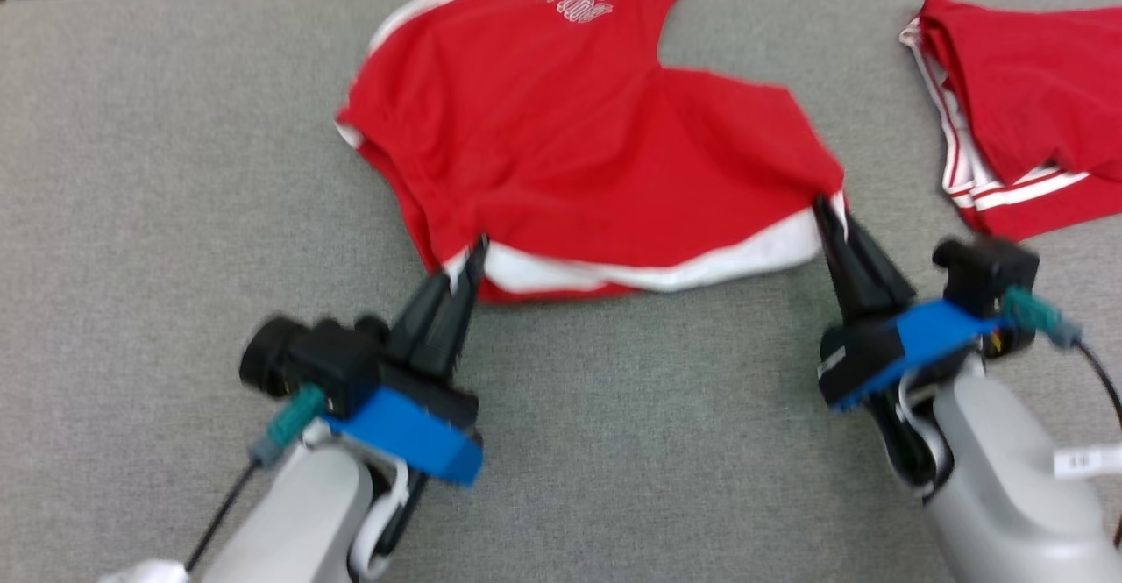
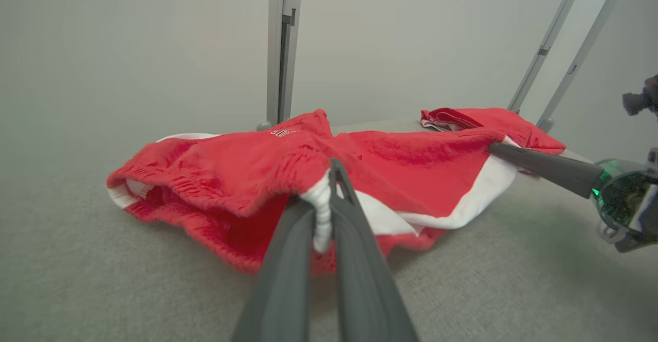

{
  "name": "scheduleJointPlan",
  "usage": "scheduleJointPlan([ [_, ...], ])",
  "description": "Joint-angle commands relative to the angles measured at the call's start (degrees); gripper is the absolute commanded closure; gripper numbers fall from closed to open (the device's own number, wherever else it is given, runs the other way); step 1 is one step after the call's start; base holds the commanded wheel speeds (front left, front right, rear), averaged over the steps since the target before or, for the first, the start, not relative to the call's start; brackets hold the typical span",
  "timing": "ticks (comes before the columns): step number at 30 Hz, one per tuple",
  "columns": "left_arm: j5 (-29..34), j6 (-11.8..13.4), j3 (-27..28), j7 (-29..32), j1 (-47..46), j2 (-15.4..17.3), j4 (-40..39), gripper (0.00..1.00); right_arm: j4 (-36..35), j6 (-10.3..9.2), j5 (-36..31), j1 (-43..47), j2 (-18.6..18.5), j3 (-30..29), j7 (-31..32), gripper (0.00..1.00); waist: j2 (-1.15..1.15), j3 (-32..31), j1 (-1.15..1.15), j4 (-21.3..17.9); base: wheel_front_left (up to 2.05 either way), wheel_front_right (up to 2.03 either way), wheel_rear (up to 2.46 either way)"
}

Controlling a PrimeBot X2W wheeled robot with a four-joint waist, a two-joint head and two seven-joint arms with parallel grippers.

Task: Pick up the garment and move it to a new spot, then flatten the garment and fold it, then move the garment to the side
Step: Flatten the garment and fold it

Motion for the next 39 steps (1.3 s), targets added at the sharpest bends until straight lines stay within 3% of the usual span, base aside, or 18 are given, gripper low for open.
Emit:
scheduleJointPlan([
  [1, 0.53, -0.11, -0.88, -0.24, 3.54, 0.77, -1.07, 1.0, -2.29, 0.01, 0.78, 4.86, -0.64, -0.58, 0.04, 1.0, 0.0, -2.11, 0.02, -0.89, 0.0, 0.0, 0.0],
  [9, -0.73, 1.56, -1.84, -0.24, 14.77, 1.7, -5.47, 1.0, -12.32, 0.01, 0.75, 21.17, 0.91, -6.91, 2.75, 1.0, 0.0, -6.23, 0.02, -0.39, 0.0, 0.0, 0.0],
  [21, -1.27, 2.61, -3.13, -0.25, 21.55, 1.65, -7.61, 1.0, -26.49, 0.01, -3.71, 36.55, 5.4, -15.44, 9.42, 1.0, 0.0, -10.15, 0.02, 1.45, 0.0, 0.0, 0.0],
  [30, -1.32, 3.0, -3.06, -0.23, 20.06, 0.78, -8.25, 1.0, -31.56, 0.01, -5.79, 34.46, 6.0, -18.23, 13.08, 1.0, 0.0, -10.57, 0.02, 2.0, 0.0, 0.0, 0.0],
  [39, -0.59, 1.82, -1.66, -0.24, 14.2, -1.43, -7.38, 1.0, -29.74, 0.02, -6.93, 23.39, 3.23, -17.43, 15.51, 1.0, 0.0, -6.53, 0.02, 3.92, 0.0, 0.0, 0.0],
])
